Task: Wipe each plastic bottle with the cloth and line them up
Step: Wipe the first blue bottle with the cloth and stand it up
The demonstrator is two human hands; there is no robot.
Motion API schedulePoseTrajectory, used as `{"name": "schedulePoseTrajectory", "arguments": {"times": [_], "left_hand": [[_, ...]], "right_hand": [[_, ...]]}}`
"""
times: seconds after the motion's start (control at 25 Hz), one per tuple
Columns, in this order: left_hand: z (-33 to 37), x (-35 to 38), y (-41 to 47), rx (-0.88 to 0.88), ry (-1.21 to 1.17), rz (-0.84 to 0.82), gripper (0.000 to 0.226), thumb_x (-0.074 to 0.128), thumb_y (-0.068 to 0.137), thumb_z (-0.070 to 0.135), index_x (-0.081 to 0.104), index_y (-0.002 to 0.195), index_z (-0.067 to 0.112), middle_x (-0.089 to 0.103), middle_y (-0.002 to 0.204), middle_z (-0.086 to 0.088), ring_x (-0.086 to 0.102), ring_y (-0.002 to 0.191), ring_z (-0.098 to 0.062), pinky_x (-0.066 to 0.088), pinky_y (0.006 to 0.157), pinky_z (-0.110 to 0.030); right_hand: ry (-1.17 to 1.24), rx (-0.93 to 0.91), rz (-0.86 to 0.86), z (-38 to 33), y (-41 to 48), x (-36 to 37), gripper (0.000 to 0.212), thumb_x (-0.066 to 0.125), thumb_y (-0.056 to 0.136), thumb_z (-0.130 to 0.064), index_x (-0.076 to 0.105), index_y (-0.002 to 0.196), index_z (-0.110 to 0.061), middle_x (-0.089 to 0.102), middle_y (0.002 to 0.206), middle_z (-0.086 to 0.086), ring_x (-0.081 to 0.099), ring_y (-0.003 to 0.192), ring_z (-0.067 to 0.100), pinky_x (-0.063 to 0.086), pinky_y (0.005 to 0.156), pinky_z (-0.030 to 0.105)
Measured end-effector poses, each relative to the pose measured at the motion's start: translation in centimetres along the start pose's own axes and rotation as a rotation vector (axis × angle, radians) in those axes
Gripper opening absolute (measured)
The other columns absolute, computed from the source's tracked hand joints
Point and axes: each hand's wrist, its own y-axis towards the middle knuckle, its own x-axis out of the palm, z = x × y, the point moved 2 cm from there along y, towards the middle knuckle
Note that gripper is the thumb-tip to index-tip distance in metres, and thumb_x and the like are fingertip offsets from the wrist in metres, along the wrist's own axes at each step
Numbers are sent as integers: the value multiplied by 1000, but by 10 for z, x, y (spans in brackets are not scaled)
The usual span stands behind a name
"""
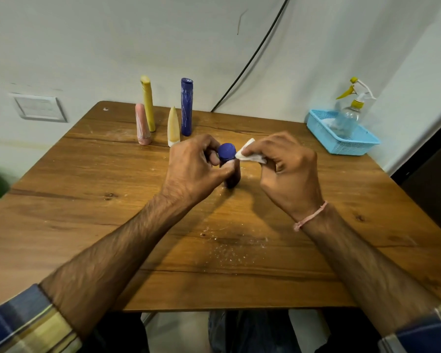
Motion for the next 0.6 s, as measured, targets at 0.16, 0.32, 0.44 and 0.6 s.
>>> {"name": "schedulePoseTrajectory", "arguments": {"times": [0.16,0.32,0.44,0.6], "left_hand": [[3,-1,7,1,20,-35,26,86,79,25,72,97,14,61,69,13,59,62,2,48,60,-3],[0,-4,22,-5,10,-52,26,85,80,30,70,96,17,61,72,13,58,64,-1,47,61,-4],[-1,-2,49,5,44,-117,33,80,85,34,70,111,16,67,90,9,63,83,-4,50,77,-6],[-7,14,99,5,22,-175,47,79,86,29,60,127,20,70,96,7,67,87,-5,50,74,-12]], "right_hand": [[74,137,62,-10,-14,23,29,63,86,2,74,110,-8,74,108,8,67,101,20,57,86,33],[107,158,101,0,-24,24,34,66,80,12,75,106,-8,74,107,4,69,98,15,57,85,29],[210,477,203,24,-26,26,39,61,81,13,75,104,-15,72,106,-8,67,100,3,54,83,14],[488,890,300,69,-23,49,46,63,83,13,74,92,-30,70,97,-16,65,95,3,55,63,14]]}}
